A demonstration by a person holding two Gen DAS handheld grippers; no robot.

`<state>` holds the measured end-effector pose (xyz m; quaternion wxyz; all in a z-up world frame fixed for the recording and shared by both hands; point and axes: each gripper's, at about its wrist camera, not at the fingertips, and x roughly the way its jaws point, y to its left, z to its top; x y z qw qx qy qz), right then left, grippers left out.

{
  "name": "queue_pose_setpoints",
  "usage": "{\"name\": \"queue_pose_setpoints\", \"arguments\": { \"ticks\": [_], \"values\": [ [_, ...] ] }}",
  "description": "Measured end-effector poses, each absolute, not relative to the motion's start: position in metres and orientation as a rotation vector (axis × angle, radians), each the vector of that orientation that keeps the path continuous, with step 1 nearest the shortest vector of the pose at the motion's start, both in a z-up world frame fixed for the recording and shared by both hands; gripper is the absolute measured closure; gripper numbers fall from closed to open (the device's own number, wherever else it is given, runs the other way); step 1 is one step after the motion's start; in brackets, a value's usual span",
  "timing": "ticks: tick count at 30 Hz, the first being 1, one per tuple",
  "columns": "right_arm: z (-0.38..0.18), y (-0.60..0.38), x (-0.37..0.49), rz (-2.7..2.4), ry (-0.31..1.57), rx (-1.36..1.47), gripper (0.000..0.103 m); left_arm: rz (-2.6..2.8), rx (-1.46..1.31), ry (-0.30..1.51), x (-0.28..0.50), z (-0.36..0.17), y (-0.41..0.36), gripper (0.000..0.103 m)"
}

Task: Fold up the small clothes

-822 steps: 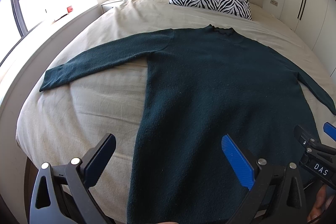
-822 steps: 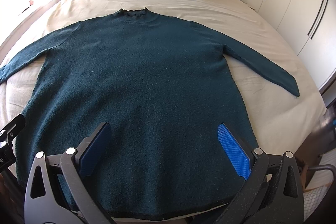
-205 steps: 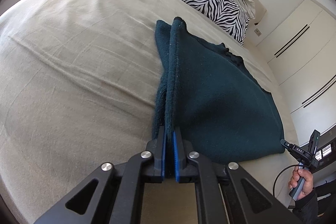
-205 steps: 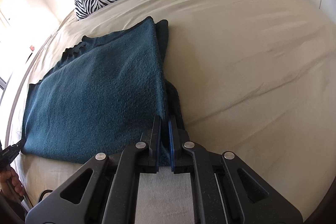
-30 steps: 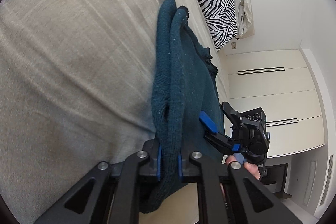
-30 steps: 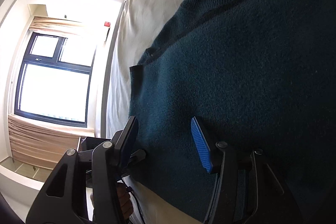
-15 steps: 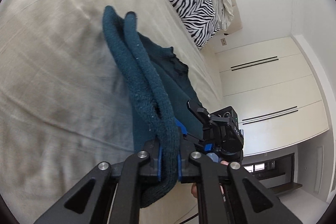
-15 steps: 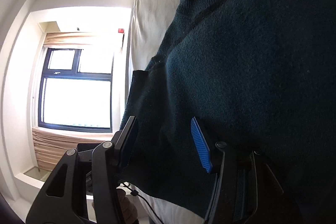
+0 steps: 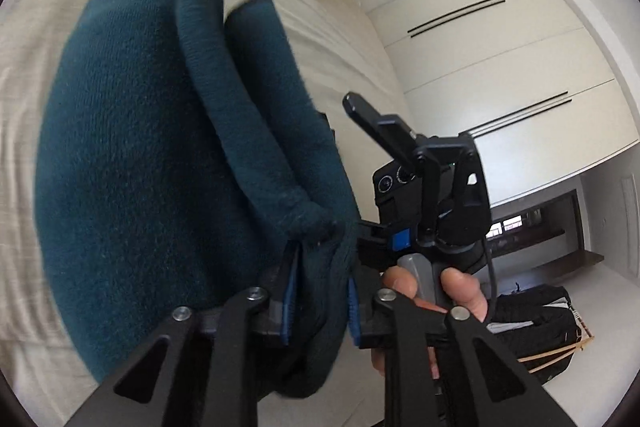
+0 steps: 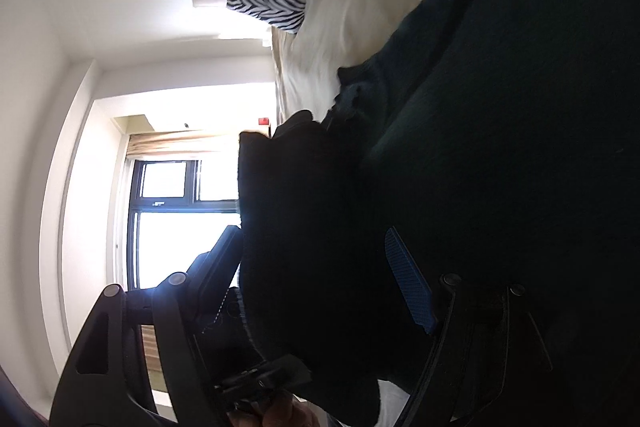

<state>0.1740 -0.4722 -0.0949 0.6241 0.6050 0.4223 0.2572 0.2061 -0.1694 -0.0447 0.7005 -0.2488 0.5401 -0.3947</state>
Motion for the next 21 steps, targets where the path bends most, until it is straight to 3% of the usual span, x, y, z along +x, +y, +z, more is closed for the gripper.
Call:
{"name": "queue_pose_setpoints", "arguments": {
  "ticks": [1,3,4,13,16,18,21],
  "values": [
    [-0.100,-0.479,0.171,0.592,0.966,1.401,0.031,-0.888,-0.543,1.207,0.204,-0.048,-0.176,0.067],
    [-0.106,-0.486,0.167,0.603,0.972,1.405,0.031,-0.910,-0.563,1.207,0.198,-0.049,-0.177,0.044],
    [-0.106,-0.484,0.166,0.614,0.973,1.405,0.031,-0.930,-0.577,1.194,0.195,-0.046,-0.175,0.041],
    [-0.098,-0.460,0.172,0.565,1.033,1.237,0.034,-0.884,-0.547,1.081,0.173,-0.022,-0.102,0.041],
    [-0.094,-0.447,0.179,0.501,1.103,1.135,0.049,-0.839,-0.593,1.096,0.172,-0.032,-0.081,0.041],
    [-0.095,-0.443,0.181,0.449,1.150,1.069,0.074,-0.831,-0.607,1.101,0.170,-0.035,-0.075,0.041],
    [-0.090,-0.443,0.181,0.397,1.175,0.977,0.087,-0.836,-0.598,1.093,0.168,-0.033,-0.071,0.041]
  ]
}}
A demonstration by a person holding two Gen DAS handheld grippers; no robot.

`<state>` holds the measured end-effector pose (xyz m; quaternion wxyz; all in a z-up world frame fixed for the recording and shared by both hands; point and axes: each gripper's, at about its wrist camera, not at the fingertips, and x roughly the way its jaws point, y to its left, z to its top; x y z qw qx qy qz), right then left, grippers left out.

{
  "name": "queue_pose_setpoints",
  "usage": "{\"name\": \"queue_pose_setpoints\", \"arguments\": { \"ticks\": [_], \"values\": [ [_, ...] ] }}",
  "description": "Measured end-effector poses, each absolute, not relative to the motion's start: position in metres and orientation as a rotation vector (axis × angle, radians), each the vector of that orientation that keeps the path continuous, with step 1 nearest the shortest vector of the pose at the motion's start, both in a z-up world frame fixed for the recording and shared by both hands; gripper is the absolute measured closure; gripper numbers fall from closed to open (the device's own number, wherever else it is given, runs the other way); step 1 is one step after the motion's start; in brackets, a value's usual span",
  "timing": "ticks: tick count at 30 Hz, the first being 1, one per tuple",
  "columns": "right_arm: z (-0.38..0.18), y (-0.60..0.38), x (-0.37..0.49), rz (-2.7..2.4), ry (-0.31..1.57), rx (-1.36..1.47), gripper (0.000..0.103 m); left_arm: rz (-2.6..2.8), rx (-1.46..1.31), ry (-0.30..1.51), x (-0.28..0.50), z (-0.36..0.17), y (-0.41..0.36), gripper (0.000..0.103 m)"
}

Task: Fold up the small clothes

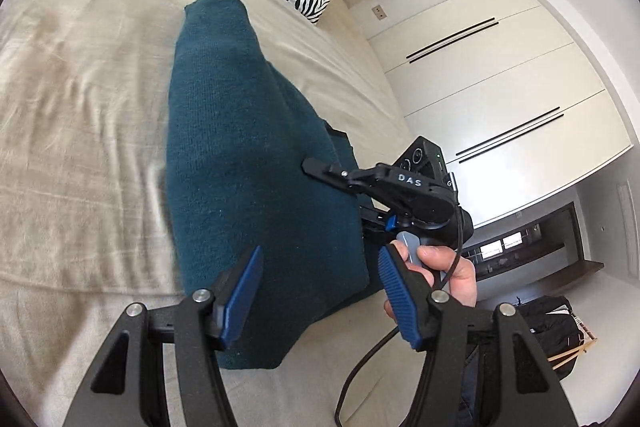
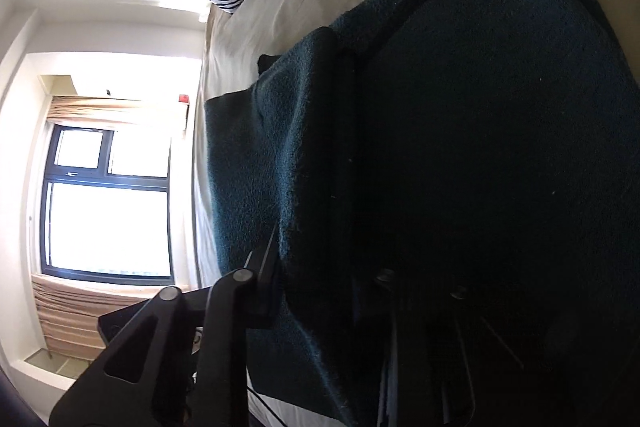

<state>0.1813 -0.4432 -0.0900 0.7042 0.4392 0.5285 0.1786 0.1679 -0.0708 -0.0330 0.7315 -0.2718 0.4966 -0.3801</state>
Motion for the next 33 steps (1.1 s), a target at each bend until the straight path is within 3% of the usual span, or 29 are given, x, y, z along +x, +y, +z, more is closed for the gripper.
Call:
{"name": "queue_pose_setpoints", "arguments": {
  "ticks": [12,26,33],
  "values": [
    [-0.042,-0.509,0.160,0.275,1.140,0.811,0.089,-0.849,-0.531,1.070,0.171,-0.021,-0.102,0.040],
    [-0.054,-0.553,0.133,0.232,1.117,0.865,0.089,-0.880,-0.420,1.071,0.168,-0.015,-0.139,0.040],
    [-0.092,-0.556,0.128,0.280,1.157,0.953,0.088,-0.848,-0.349,1.078,0.185,-0.024,-0.161,0.040]
  ]
}}
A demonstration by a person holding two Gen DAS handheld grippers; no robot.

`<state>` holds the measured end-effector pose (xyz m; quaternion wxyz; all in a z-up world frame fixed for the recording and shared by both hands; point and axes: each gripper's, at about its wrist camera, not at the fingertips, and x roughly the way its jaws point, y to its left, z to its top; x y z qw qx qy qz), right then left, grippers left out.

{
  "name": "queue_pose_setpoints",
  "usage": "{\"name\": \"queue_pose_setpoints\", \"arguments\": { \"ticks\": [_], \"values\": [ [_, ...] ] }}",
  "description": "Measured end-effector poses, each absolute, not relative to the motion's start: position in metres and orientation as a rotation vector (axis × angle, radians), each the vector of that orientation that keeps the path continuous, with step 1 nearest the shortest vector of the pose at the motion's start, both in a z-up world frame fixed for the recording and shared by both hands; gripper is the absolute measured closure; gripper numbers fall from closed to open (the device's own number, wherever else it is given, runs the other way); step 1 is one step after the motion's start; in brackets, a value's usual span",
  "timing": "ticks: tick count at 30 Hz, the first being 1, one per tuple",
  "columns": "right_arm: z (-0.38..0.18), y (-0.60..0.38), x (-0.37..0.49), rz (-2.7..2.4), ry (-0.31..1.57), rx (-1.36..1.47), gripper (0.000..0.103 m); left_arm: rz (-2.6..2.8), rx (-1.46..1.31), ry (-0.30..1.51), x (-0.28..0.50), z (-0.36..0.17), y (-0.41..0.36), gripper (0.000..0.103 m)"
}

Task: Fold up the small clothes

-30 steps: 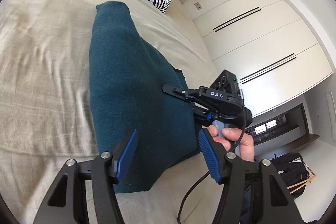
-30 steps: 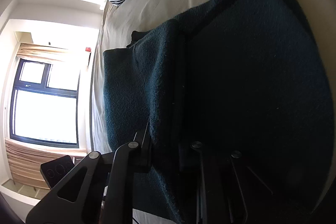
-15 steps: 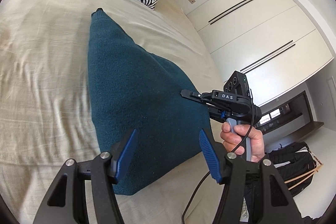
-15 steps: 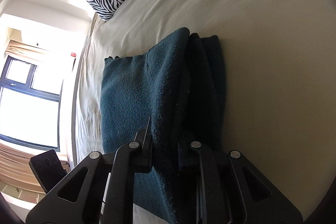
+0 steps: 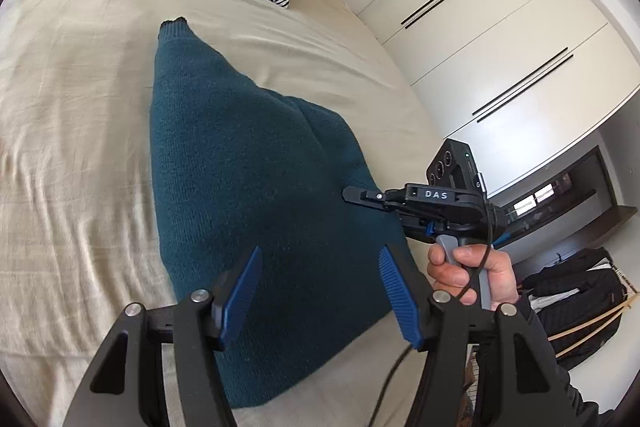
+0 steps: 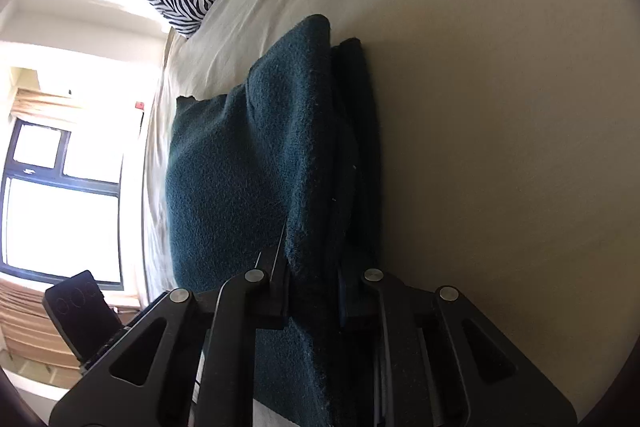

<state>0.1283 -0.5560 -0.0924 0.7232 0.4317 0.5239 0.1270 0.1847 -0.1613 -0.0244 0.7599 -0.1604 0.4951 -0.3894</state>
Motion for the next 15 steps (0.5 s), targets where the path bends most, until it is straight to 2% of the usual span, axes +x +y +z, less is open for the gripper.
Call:
{"name": "queue_pose_setpoints", "arguments": {
  "ticks": [7,15],
  "values": [
    [-0.092,-0.565,0.112,0.287,1.125,1.021,0.086,-0.819,-0.285,1.027,0.213,-0.015,-0.180,0.040],
    [-0.056,-0.563,0.084,0.249,1.098,0.905,0.082,-0.731,-0.210,1.058,0.267,-0.034,-0.204,0.040]
  ]
}}
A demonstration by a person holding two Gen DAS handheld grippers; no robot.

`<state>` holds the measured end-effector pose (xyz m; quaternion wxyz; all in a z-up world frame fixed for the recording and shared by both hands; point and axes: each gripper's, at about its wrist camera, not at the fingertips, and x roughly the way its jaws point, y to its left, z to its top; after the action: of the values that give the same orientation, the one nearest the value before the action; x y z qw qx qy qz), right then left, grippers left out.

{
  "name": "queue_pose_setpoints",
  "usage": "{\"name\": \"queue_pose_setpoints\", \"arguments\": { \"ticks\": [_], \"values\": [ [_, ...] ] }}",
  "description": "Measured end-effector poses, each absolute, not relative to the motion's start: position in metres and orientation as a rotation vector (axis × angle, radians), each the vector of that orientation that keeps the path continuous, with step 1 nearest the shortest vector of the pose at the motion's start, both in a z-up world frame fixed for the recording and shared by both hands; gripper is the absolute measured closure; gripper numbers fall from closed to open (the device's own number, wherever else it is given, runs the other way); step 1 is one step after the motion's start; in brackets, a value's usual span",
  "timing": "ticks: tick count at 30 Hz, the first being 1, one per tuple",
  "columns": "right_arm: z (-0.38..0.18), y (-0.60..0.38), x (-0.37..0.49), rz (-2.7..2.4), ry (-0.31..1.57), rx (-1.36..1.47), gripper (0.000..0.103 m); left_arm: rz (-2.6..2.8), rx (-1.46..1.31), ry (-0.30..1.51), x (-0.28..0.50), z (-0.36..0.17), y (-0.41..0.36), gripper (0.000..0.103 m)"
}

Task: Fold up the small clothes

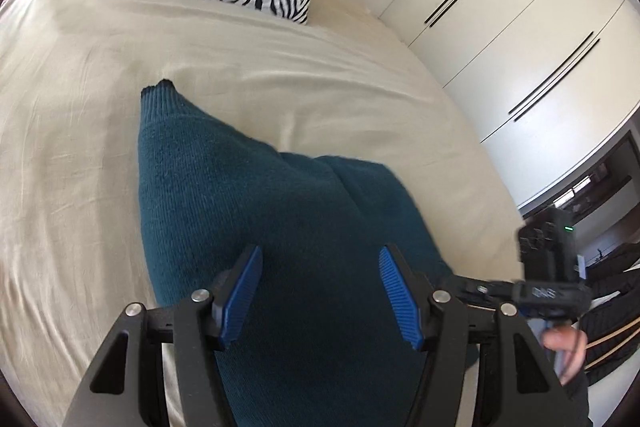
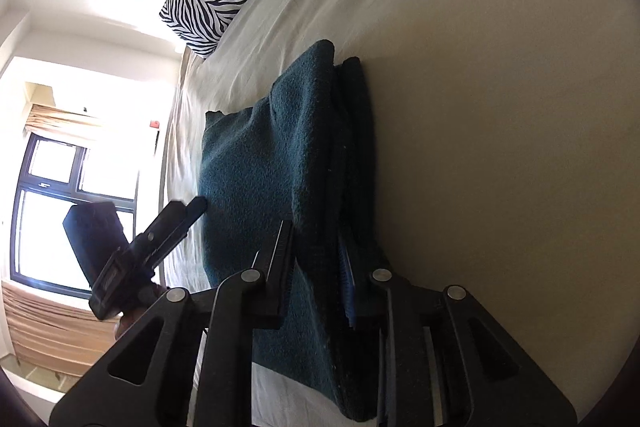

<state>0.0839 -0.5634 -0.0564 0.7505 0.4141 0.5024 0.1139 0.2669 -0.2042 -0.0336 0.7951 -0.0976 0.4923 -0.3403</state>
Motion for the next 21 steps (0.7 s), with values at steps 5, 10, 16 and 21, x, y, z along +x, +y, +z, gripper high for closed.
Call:
{"name": "queue_pose_setpoints", "arguments": {
  "ticks": [5,10,16,21],
  "values": [
    [-0.083,-0.561,0.064,0.240,1.118,0.878,0.084,-0.735,-0.220,1.133,0.277,-0.059,-0.205,0.044],
    [-0.096,-0.568,0.051,0.291,1.019,0.961,0.087,-0.721,-0.152,1.157,0.276,-0.065,-0.213,0.047],
    [-0.045,-0.597,0.048,0.139,0.946,0.902,0.074,-0.737,-0.156,1.162,0.278,-0.068,-0.210,0.049],
    [-0.017,-0.578,0.109,0.280,0.946,0.897,0.074,-0.726,-0.148,1.157,0.277,-0.069,-0.213,0.049]
  ]
}}
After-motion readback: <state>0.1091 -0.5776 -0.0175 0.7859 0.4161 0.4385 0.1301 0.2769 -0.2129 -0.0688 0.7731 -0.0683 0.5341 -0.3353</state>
